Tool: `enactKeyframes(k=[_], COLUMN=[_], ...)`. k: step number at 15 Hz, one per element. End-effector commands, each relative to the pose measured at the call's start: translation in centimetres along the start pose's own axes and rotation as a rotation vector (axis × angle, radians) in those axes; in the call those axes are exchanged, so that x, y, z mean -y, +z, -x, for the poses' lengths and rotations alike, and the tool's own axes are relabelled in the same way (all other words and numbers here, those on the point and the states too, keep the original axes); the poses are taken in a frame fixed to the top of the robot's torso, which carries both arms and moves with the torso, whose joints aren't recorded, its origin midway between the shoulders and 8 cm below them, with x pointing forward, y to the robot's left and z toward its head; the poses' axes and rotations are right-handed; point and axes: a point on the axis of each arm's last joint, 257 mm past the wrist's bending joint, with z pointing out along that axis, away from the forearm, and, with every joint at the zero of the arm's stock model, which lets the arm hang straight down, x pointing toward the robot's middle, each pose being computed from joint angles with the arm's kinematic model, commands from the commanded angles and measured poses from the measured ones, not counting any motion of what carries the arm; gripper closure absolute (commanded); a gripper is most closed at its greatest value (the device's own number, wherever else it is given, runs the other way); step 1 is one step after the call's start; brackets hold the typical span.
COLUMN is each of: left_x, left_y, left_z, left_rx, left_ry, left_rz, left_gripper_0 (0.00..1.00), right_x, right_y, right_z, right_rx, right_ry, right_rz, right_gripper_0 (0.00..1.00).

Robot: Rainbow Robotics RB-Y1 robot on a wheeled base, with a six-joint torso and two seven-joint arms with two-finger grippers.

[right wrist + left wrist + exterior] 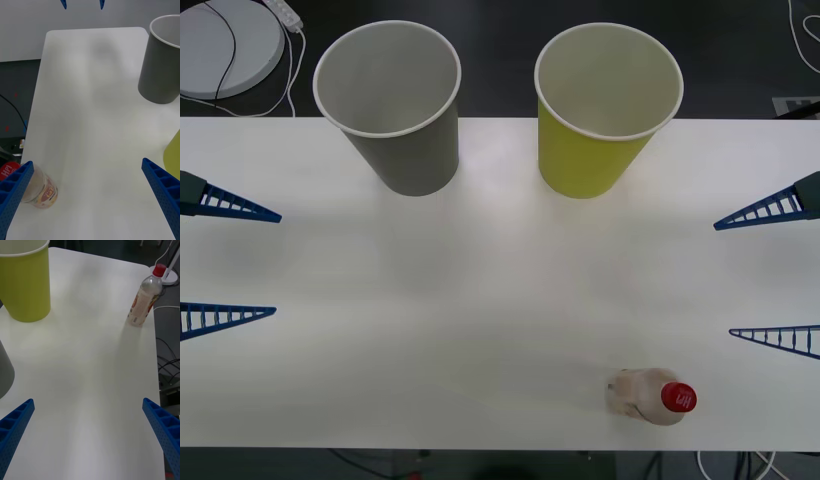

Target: Put the can into the green bin and the plastic bottle into the gray bin

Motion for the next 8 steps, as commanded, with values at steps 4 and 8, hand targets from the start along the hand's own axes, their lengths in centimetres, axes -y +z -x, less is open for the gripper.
enactKeyframes(k=[4,8], left_x=[0.0,0.0], left_y=[0.0,0.0], left_z=[0.0,0.0], left_rx=[0.000,0.000], left_ry=[0.000,0.000], left_rz=[0.000,0.000], left_gripper_0=[0.00,0.00], right_x=[0.0,-1.4], right_y=[0.0,0.5], right_z=[0.0,0.1], right_rx=[0.000,0.060], right_ry=[0.000,0.094], right_rz=[0.000,0.015], right_gripper_0=[0.00,0.00])
